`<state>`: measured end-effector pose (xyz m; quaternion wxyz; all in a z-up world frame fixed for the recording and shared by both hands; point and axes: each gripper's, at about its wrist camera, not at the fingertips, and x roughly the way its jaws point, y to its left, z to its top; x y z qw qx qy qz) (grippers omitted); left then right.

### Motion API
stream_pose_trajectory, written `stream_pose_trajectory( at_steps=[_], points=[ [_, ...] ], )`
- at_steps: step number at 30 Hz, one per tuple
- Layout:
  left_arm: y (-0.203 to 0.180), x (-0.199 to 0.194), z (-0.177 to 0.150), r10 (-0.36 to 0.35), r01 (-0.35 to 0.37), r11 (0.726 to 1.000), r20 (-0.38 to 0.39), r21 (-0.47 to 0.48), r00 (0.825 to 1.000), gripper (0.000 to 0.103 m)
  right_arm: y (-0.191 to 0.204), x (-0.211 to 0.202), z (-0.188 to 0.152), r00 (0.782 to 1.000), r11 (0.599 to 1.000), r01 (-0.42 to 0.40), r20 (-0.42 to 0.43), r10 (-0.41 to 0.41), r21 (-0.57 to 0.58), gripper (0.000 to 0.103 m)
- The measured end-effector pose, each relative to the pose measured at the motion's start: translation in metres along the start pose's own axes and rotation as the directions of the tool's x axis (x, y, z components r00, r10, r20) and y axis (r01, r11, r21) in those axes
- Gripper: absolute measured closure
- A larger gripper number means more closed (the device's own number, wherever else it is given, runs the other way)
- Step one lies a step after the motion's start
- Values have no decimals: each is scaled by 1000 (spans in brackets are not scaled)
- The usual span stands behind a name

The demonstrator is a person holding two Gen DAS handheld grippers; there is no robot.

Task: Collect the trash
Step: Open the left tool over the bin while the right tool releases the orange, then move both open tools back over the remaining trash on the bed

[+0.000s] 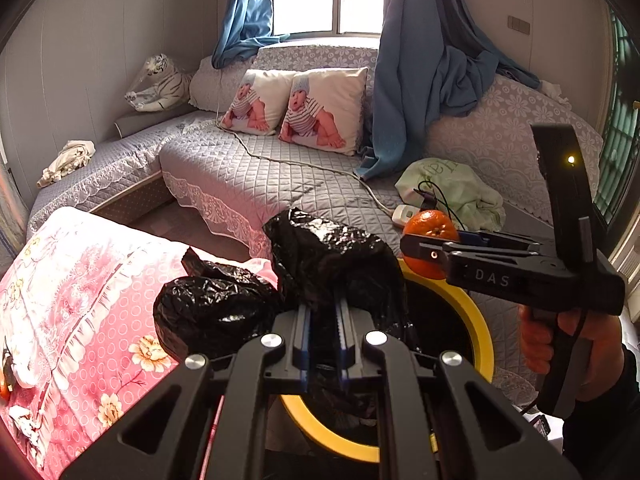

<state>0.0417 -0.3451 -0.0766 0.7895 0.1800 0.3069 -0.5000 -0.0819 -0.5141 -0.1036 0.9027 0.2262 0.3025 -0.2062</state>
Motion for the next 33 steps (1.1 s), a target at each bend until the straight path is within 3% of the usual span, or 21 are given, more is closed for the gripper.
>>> stream_pose_trajectory(
  at_steps=[7, 16, 17, 19, 22, 33],
  points=[
    [-1, 25, -11, -30, 29, 1000, -86, -11, 996, 93, -9, 13, -7, 999, 1000, 3, -44, -1, 29, 58],
    [2, 33, -16, -46, 43, 999, -114, -28, 992, 93, -18, 17, -11, 998, 998, 11, -57, -7, 58, 56],
    [3, 32, -16, -46, 42, 999, -110, -32, 993, 91, -20, 18, -10, 998, 998, 10, -58, -6, 65, 56],
    [4, 30, -14, -40, 36, 999, -103, -37, 994, 77, -24, 20, -10, 998, 996, 18, -69, -12, 83, 53],
    [9, 28, -13, -30, 25, 998, -93, -57, 995, 63, -30, 21, -9, 997, 993, 39, -66, -32, 108, 49],
    [20, 22, -12, -24, 17, 996, -79, -87, 997, 62, -35, 13, -5, 998, 991, 45, -37, -40, 130, 47]
  ],
)
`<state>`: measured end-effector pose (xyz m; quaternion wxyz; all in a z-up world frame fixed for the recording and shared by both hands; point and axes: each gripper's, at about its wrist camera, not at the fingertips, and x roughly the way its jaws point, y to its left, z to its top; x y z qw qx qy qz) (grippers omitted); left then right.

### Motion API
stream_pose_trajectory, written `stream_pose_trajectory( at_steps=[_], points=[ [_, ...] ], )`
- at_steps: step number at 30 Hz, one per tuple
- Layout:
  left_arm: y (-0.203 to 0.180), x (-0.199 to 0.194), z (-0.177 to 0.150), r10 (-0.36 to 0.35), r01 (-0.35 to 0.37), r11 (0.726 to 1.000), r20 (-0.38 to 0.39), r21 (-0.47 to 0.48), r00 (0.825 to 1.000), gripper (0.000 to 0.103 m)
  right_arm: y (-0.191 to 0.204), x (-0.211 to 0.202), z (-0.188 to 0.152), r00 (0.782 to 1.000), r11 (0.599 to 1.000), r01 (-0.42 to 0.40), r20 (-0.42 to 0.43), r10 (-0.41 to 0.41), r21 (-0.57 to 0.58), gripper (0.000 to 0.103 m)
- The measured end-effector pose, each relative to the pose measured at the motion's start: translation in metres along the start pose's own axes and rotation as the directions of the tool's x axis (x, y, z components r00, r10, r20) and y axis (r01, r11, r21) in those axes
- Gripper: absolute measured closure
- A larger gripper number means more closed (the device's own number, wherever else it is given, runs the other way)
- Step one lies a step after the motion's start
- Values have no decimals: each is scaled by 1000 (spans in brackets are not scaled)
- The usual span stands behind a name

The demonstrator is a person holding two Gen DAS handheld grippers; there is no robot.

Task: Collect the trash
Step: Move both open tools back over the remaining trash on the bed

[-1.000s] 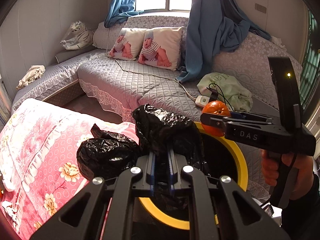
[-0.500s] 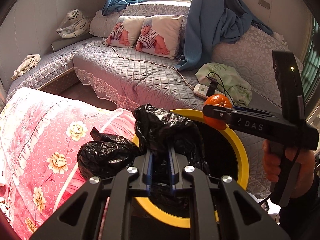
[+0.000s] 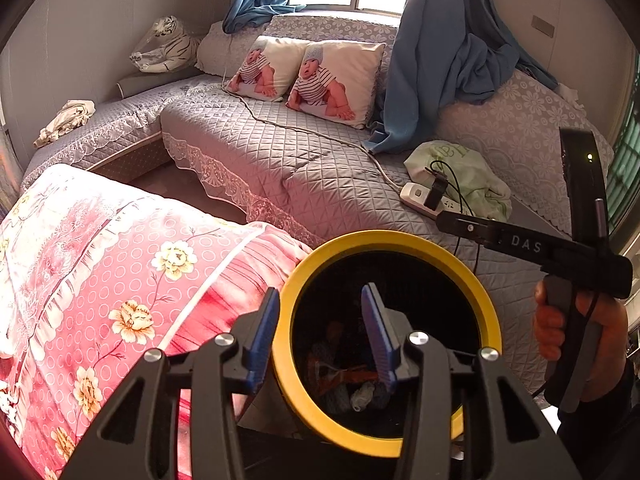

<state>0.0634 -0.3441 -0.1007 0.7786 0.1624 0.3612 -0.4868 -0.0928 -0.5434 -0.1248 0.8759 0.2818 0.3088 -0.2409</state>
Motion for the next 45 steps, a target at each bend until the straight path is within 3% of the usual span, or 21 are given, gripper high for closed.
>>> stream_pose_trajectory(
  at_steps=[5, 11, 18, 24, 28, 34, 45],
  points=[
    [10, -8, 2, 10, -10, 1000, 22, -26, 1000, 62, 5, -3, 2, 1000, 1000, -9, 8, 9, -12, 47],
    [30, -32, 7, 70, -64, 995, 87, -72, 994, 62, 19, -9, 10, 998, 999, -40, 42, 42, -32, 47],
    [63, -75, 12, 193, -167, 975, 182, -148, 964, 62, 53, -12, 21, 992, 990, -101, 69, 109, -101, 43],
    [91, -116, 11, 306, -255, 941, 244, -222, 920, 62, 94, -15, 31, 981, 972, -159, 79, 174, -174, 43],
    [110, -143, 7, 378, -307, 913, 273, -269, 885, 56, 126, -17, 38, 971, 953, -198, 87, 222, -227, 42],
    [137, -182, -5, 511, -411, 846, 297, -339, 807, 50, 178, -23, 42, 950, 912, -263, 83, 302, -314, 40],
    [178, -232, -32, 665, -503, 725, 288, -470, 689, 50, 285, -15, 41, 898, 804, -385, 19, 440, -453, 38]
  ],
)
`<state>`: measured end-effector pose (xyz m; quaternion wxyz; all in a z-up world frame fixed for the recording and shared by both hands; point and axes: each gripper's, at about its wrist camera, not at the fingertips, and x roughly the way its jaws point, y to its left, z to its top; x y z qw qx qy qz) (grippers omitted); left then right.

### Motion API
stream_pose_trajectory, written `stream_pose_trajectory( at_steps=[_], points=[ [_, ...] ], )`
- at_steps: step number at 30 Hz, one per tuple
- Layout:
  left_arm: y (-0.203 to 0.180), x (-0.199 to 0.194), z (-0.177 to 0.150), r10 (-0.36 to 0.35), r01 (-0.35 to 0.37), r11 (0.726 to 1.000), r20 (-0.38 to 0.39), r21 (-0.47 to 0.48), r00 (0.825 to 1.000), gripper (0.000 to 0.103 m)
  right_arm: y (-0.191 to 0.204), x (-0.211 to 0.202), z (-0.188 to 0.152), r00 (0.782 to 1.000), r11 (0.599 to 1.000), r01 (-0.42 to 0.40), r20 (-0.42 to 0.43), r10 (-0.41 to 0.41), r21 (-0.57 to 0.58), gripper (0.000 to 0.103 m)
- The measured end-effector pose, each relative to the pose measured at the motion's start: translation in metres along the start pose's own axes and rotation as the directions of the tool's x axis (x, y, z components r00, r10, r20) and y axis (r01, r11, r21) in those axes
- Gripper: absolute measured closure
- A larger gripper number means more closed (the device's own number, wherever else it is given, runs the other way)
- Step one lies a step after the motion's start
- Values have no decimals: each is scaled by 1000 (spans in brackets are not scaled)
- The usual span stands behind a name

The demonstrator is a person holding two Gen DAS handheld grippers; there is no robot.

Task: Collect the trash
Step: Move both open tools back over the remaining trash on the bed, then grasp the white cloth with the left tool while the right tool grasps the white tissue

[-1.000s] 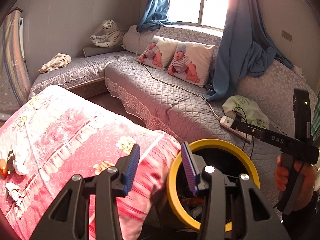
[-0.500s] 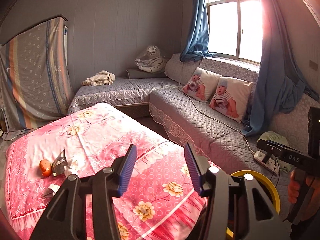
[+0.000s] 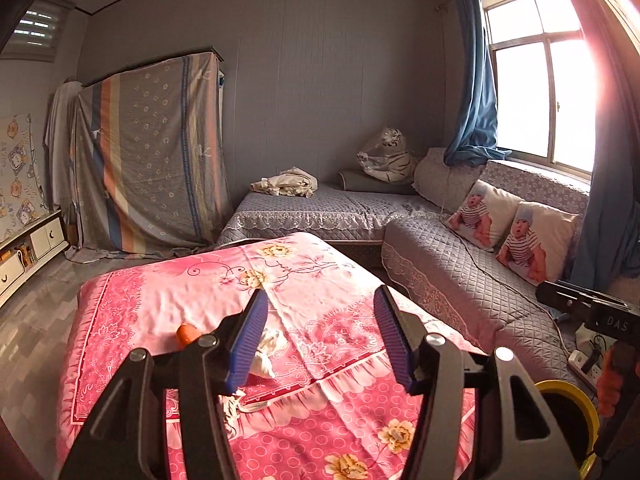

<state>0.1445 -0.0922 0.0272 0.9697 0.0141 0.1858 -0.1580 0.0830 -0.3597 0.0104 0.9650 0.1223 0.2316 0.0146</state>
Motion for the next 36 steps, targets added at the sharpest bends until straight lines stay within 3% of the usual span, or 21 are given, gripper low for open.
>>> stream_pose_trajectory(
  at_steps=[8, 19, 25, 36],
  points=[
    [45, -4, 0, 128, -128, 991, 25, -31, 991, 48, 55, 52, 19, 994, 992, -106, -40, 103, -69, 38],
    [96, 13, -26, 210, -214, 974, -55, -74, 976, 48, 120, 131, 14, 967, 972, -209, -174, 188, -111, 38],
    [118, 26, -46, 220, -231, 969, -112, -93, 969, 48, 143, 177, 4, 946, 965, -233, -258, 198, -117, 38],
    [131, 74, -83, 148, -180, 978, -259, -104, 954, 48, 162, 260, -26, 889, 961, -255, -416, 192, -103, 38]
  ],
)
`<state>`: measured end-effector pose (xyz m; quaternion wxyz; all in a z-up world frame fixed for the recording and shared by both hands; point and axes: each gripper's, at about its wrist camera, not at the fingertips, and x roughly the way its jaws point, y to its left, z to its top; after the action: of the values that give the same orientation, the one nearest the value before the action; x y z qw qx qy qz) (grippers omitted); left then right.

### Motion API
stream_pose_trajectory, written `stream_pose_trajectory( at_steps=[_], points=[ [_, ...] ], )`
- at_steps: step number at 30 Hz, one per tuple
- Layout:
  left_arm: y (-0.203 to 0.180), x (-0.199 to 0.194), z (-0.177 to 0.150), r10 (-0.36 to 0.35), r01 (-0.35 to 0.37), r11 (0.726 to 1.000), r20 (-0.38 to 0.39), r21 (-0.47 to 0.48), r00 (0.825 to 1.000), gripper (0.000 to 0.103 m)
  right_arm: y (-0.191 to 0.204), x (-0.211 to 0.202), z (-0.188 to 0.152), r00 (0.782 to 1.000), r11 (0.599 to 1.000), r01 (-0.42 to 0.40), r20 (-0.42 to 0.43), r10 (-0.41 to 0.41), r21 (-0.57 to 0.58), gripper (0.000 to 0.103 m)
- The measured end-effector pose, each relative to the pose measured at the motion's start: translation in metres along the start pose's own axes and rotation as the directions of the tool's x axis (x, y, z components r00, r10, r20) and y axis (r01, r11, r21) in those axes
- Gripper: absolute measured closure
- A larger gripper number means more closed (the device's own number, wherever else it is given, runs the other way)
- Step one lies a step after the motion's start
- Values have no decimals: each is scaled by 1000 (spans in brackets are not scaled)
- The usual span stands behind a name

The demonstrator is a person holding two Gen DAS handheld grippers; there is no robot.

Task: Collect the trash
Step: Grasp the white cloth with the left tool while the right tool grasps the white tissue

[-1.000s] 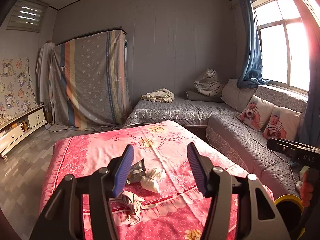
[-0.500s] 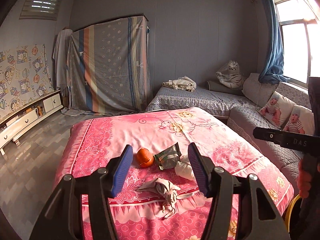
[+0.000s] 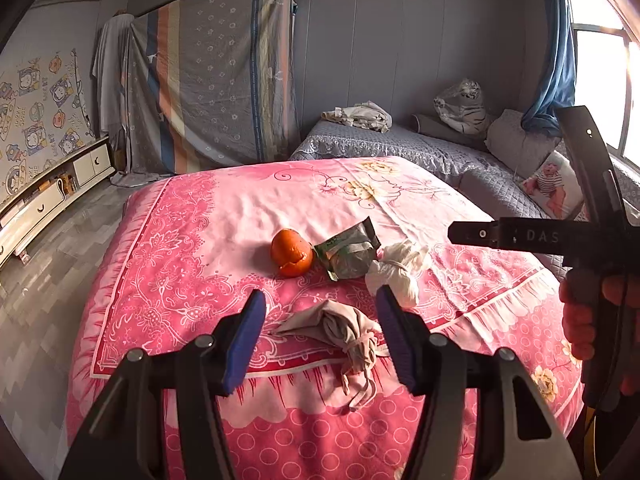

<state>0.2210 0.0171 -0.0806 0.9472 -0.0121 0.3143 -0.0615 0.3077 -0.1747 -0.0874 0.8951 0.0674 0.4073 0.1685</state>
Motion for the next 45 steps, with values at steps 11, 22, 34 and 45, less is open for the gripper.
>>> stream_pose_trajectory(
  at_steps=[11, 22, 34, 45],
  points=[
    [-3, 56, -1, -36, 35, 999, -115, -9, 993, 49, -21, 69, 5, 993, 997, -20, -115, 28, 69, 39],
    [-7, 87, -10, -60, 58, 998, -192, -16, 980, 49, -32, 93, 10, 989, 992, -43, -137, 59, 118, 39],
    [-16, 109, -19, -94, 91, 996, -247, -25, 964, 52, -35, 103, 11, 987, 988, -47, -142, 68, 146, 39],
    [-11, 117, -22, -105, 92, 994, -256, -65, 961, 63, -23, 110, 10, 986, 992, -53, -148, 71, 118, 40]
  ],
)
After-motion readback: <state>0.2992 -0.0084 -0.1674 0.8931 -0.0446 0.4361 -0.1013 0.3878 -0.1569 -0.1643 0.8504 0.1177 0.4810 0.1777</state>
